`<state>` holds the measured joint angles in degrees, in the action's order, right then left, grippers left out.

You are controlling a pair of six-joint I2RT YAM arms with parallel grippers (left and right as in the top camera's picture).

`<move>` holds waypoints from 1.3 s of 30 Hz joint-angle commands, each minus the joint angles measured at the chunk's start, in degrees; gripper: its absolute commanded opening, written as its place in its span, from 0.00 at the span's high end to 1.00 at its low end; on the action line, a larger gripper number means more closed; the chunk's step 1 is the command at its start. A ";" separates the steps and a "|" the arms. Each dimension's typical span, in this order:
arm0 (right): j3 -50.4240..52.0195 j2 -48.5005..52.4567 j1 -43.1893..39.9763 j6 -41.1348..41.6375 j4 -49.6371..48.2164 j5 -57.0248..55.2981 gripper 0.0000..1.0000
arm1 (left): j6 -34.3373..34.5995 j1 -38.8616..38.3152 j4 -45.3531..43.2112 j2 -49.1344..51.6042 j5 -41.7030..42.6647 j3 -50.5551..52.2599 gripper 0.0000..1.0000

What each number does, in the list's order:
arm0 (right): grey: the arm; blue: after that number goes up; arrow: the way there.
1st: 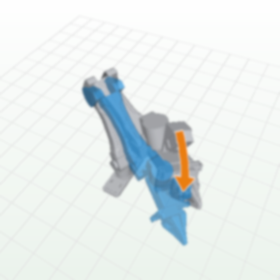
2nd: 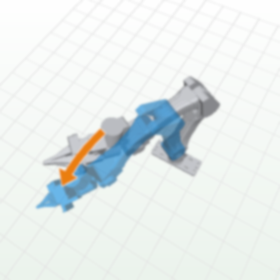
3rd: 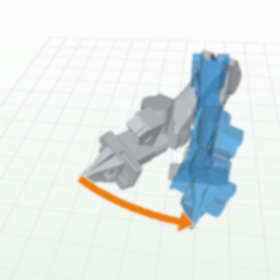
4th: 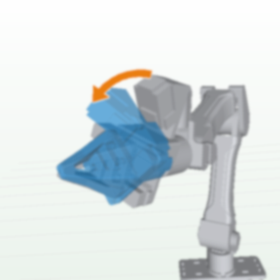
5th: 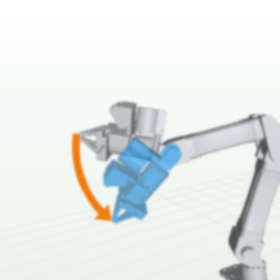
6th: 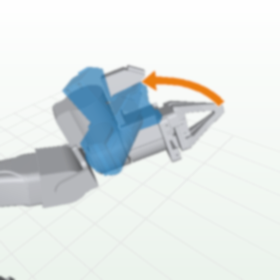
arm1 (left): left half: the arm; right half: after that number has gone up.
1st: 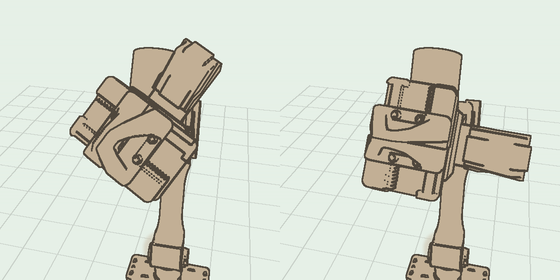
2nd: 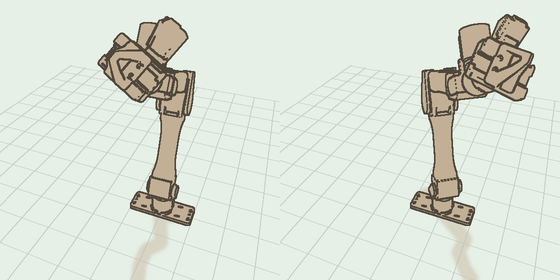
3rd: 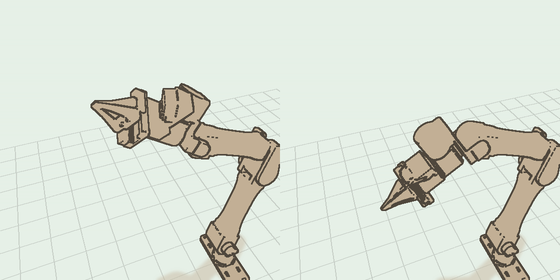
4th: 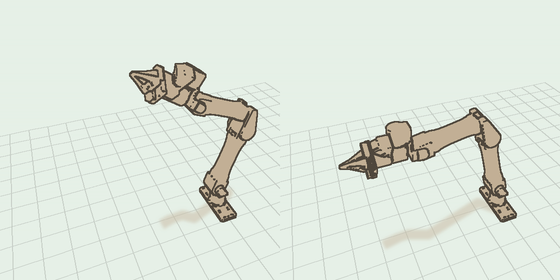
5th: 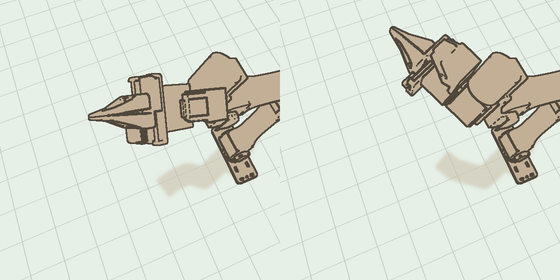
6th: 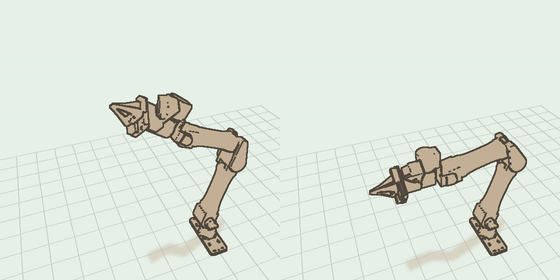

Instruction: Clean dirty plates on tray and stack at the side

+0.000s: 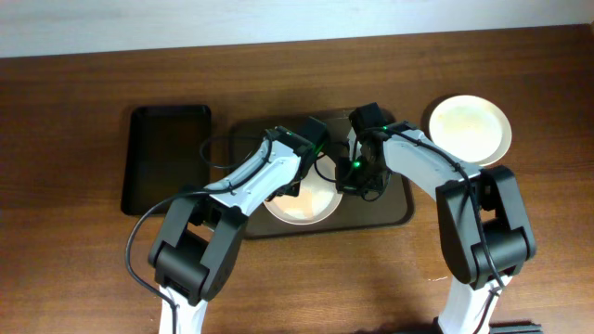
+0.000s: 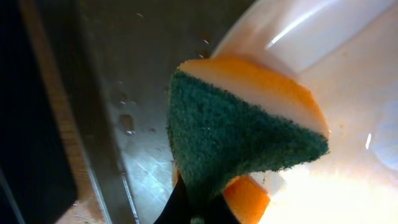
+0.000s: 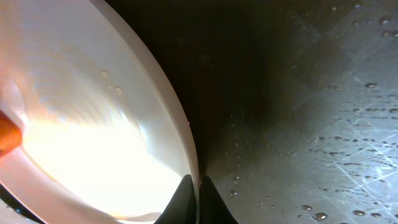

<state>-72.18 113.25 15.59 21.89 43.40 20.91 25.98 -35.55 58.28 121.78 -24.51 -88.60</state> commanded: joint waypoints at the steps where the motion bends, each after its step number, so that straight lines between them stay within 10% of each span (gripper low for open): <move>1: 0.63 0.66 -0.87 -0.39 0.79 -5.07 0.96 | -0.26 1.20 1.29 0.63 -9.99 -2.21 1.00; 9: 0.57 0.63 -0.87 -0.39 2.23 -4.76 0.96 | 0.35 3.89 1.55 -9.66 -7.76 -10.12 1.00; 17: -5.35 0.63 -0.87 -0.42 6.80 -4.66 0.96 | -2.49 24.37 1.51 -12.02 8.37 -8.68 1.00; 23: -5.81 0.63 -0.87 -0.44 6.56 -4.68 0.96 | -19.69 34.64 -0.63 -11.87 18.16 -2.56 1.00; 32: -21.42 0.57 -0.87 -5.60 18.25 -10.21 0.96 | -22.97 39.47 -8.17 -11.74 19.21 4.35 0.99; 39: -38.66 0.57 0.24 -7.08 32.81 -26.58 0.96 | -23.02 39.47 -11.34 -10.32 19.19 4.37 0.53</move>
<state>-105.73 114.06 15.07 15.94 73.47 3.70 3.73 3.73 47.68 110.17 -5.93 -84.60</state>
